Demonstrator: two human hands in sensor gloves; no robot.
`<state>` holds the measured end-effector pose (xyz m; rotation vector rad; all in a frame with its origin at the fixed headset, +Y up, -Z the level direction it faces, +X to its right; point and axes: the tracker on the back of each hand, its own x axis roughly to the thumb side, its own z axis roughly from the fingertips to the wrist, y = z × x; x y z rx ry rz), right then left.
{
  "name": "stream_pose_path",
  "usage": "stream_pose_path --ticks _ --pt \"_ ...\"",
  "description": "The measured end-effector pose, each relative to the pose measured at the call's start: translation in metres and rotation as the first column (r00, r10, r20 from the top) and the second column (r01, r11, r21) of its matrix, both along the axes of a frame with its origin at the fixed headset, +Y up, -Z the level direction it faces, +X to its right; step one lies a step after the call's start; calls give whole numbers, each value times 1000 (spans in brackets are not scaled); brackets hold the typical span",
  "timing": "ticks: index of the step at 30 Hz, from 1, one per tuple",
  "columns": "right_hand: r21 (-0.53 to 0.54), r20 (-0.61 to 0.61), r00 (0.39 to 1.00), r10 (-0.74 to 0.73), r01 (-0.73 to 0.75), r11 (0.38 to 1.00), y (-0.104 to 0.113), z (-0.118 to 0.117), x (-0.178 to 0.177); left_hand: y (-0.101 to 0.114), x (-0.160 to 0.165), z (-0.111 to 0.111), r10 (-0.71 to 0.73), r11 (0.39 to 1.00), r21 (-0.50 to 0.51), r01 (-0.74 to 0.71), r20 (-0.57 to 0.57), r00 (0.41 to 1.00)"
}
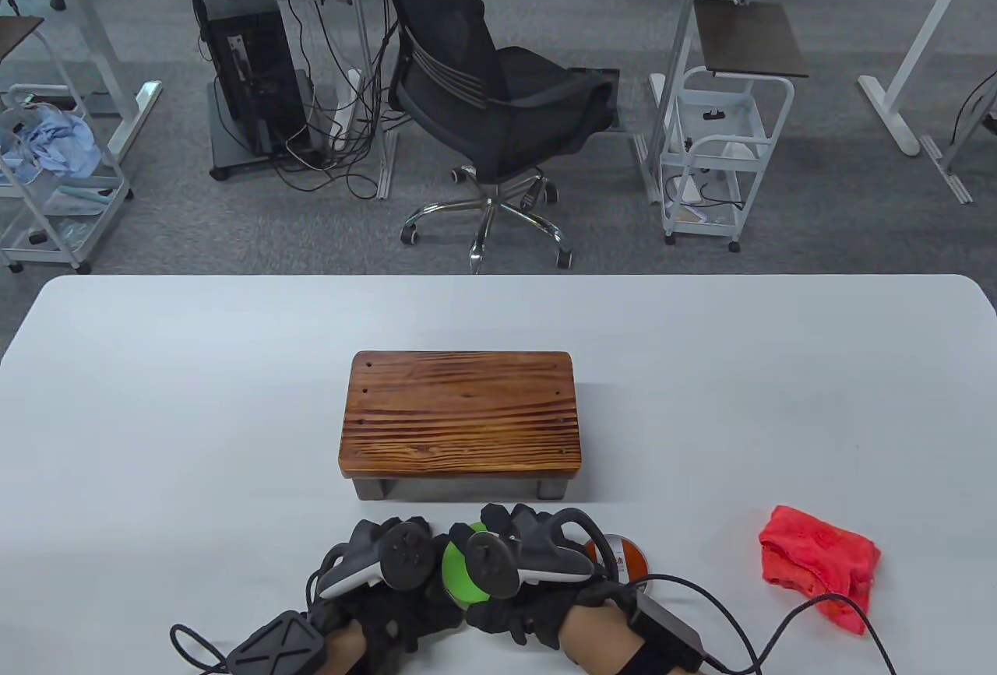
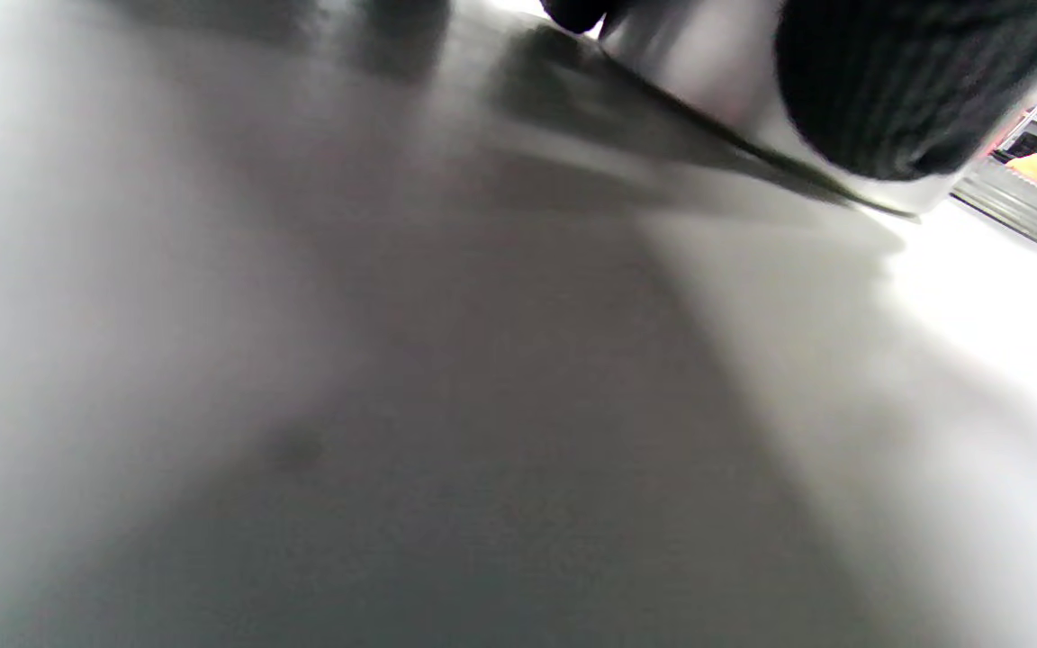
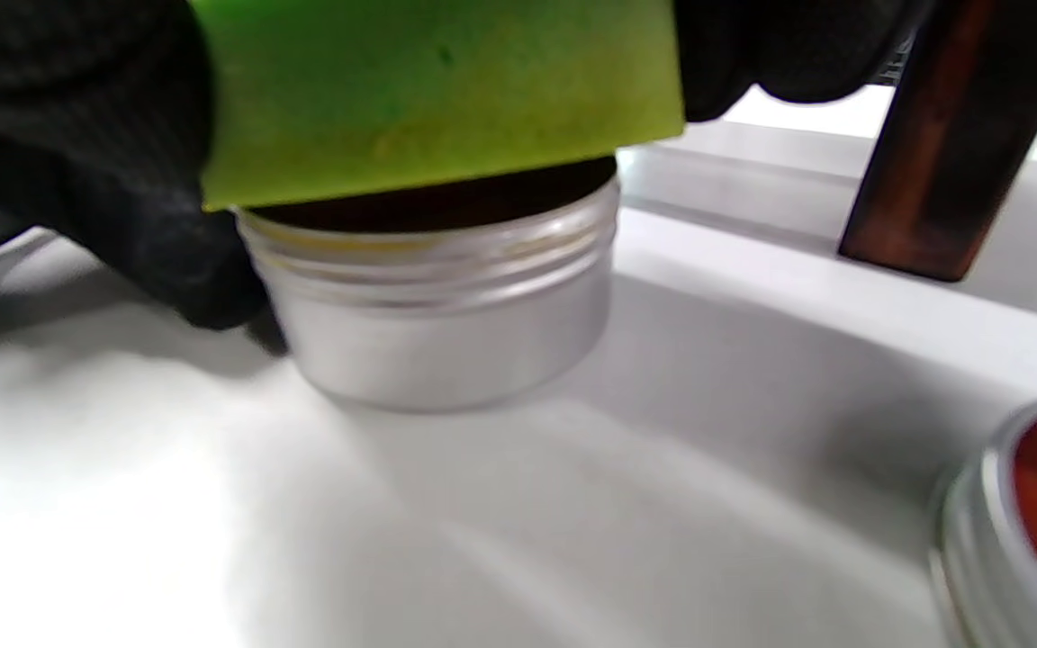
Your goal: Dip and apply wood wax on stool
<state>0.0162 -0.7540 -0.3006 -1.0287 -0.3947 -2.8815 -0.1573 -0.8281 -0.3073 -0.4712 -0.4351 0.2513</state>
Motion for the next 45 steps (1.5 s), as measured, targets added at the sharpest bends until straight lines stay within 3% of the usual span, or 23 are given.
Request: stream_pose_path --ticks 6,10,14,17,20,24,30,35,45 --pt "-51 22 998 -67 68 996 7 -4 6 2 -3 2 3 1000 23 -3 -4 1000" --pt "-40 34 993 -115 117 992 24 -8 14 12 -11 5 12 999 43 -12 -6 1000" --pt "-17 60 982 -178 179 984 48 -16 27 38 -22 10 91 987 137 -87 -22 996" --pt "11 93 972 -215 215 976 66 -28 40 64 -32 10 186 950 262 -168 -46 981" --pt "24 144 958 -250 249 968 81 -45 54 88 -42 2 272 899 374 -227 -71 960" --pt "44 238 938 -251 248 968 92 -76 73 103 -54 -19 317 881 411 -236 -141 938" --pt "34 379 897 -227 231 972 90 -121 97 93 -72 -60 296 913 365 -184 -279 914" --pt "4 468 861 -199 224 975 80 -148 109 76 -82 -81 279 936 309 -168 -360 890" --pt "-21 504 859 -93 119 993 67 -170 105 61 -96 -91 342 930 273 -245 -406 847"
